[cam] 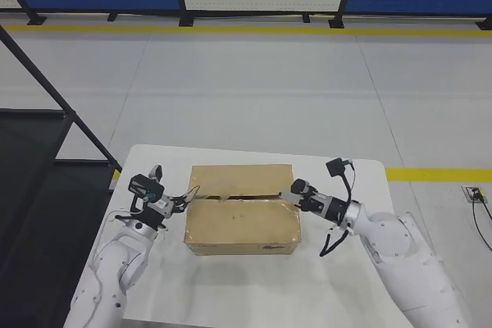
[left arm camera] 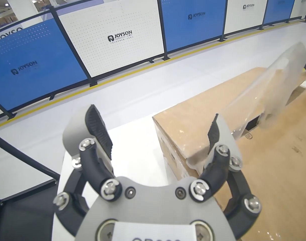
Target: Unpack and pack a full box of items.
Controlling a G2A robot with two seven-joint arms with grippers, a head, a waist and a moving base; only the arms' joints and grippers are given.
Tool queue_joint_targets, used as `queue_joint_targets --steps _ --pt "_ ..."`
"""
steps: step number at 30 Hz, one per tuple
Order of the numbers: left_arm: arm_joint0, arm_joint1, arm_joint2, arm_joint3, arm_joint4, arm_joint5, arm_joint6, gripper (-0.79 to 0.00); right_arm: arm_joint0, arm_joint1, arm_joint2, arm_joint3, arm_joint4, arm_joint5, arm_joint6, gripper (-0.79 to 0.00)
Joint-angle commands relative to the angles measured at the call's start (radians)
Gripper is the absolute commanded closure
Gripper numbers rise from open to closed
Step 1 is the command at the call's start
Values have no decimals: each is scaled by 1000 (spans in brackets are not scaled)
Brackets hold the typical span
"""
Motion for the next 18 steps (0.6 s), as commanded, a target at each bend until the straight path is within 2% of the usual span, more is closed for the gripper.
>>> queue_joint_targets --steps 1,3,5,7,15,18 --pt "-16 -1 10 15 7 0 -1 -785 -1 2 -6 -10 -28 -8 11 -785" --pt "-26 -2 16 26 12 0 1 -785 -4 3 -10 -27 -83 -3 -10 -785" --pt "-31 -2 19 32 13 -1 4 -785 -20 3 -24 -80 -204 26 -77 -785" --pt "-34 -2 19 33 11 1 7 -785 -46 1 -30 -135 -336 119 -185 -785" --pt "-25 0 10 23 -8 -1 11 -785 -46 1 -31 -137 -348 120 -186 -785" --pt "-25 0 11 22 -7 -2 10 -785 -49 -2 -72 -174 -475 136 -217 -785"
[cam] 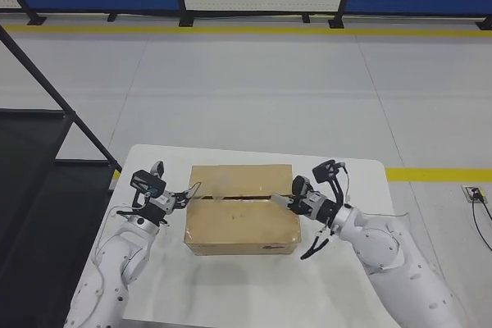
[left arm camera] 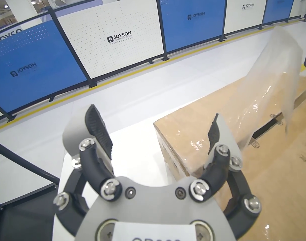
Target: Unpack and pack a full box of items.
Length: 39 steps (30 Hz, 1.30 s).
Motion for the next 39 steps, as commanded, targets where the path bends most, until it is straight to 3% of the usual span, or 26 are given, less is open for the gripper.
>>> queue_joint_targets --steps 1,4,7,19,25,32,39 --pt "0 0 2 1 0 0 -1 -785 -1 -4 -35 -41 -140 47 -49 -785" --pt "1 0 6 1 -2 -1 -2 -785 -17 -12 -97 -113 -357 136 -144 -785" --pt "2 0 9 2 -1 -3 -2 -785 -35 -20 -177 -175 -645 301 -165 -785" --pt "4 1 9 9 -7 -11 1 -785 -40 -21 -183 -180 -644 275 -188 -785" --pt "5 3 7 12 0 -14 2 -785 -74 -40 -299 -247 -994 470 -270 -785" --pt "4 4 7 13 1 -14 2 -785 -41 -109 -490 -207 -1337 739 -121 -785" --pt "11 6 5 -1 -1 -16 5 -785 89 -208 -611 -75 -1432 762 57 -785"
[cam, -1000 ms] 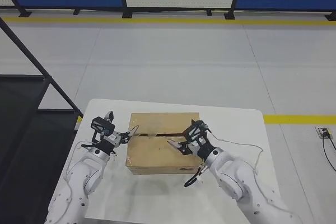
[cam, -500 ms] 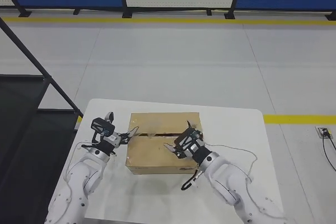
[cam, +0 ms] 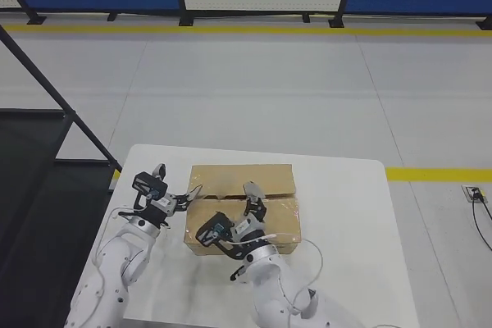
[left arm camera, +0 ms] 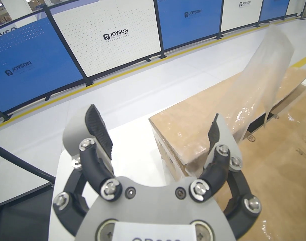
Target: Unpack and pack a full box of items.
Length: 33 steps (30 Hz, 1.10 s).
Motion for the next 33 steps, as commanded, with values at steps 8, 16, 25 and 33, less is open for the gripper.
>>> queue_joint_targets --steps 8,16,25,33 --pt "16 2 -1 -16 1 -1 7 -785 81 -102 -57 134 -65 45 97 -785" --pt "24 3 -1 -28 1 -1 6 -785 91 -171 -60 224 -149 117 178 -785" --pt "30 5 -5 -32 5 -6 10 -785 36 -205 0 242 -207 187 167 -785" --pt "33 7 -5 -36 7 -8 10 -785 -81 -198 82 157 -279 186 124 -785"
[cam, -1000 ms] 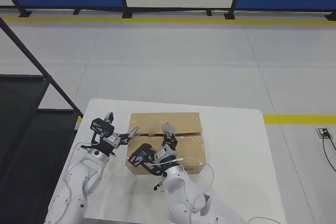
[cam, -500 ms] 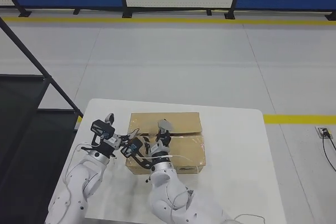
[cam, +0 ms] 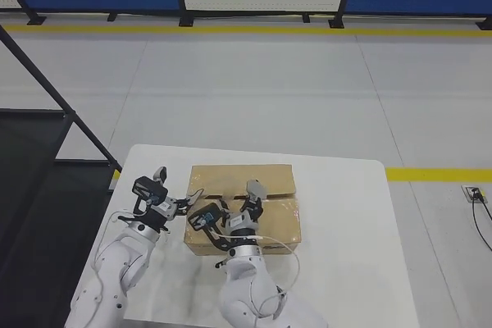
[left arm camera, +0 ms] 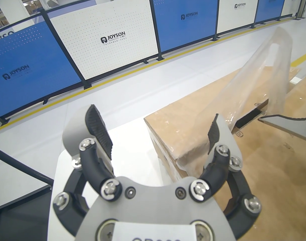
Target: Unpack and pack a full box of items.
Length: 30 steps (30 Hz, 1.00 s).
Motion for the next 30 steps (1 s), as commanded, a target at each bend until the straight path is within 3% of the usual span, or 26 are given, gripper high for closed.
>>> queue_joint_targets --steps 1,3,6,11,17,25,30 --pt "1 0 0 -1 1 0 0 -785 -23 1 20 -22 -10 -9 -12 -785" --pt "2 1 2 -4 3 0 0 -785 -40 2 41 -40 -18 -23 -26 -763" --pt "3 1 2 -4 4 -1 2 -785 -57 1 71 -62 -17 -52 -44 -379" --pt "4 1 2 -5 4 4 2 -785 -87 -2 108 -88 -7 -94 -94 -197" --pt "6 2 1 -9 7 4 1 -785 -103 -6 154 -125 -11 -143 -119 -120" --pt "9 3 5 -14 11 0 1 -785 -119 -14 204 -157 -28 -185 -130 -135" --pt "7 3 6 -11 9 6 5 -785 -140 -16 225 -190 -17 -236 -162 -74"
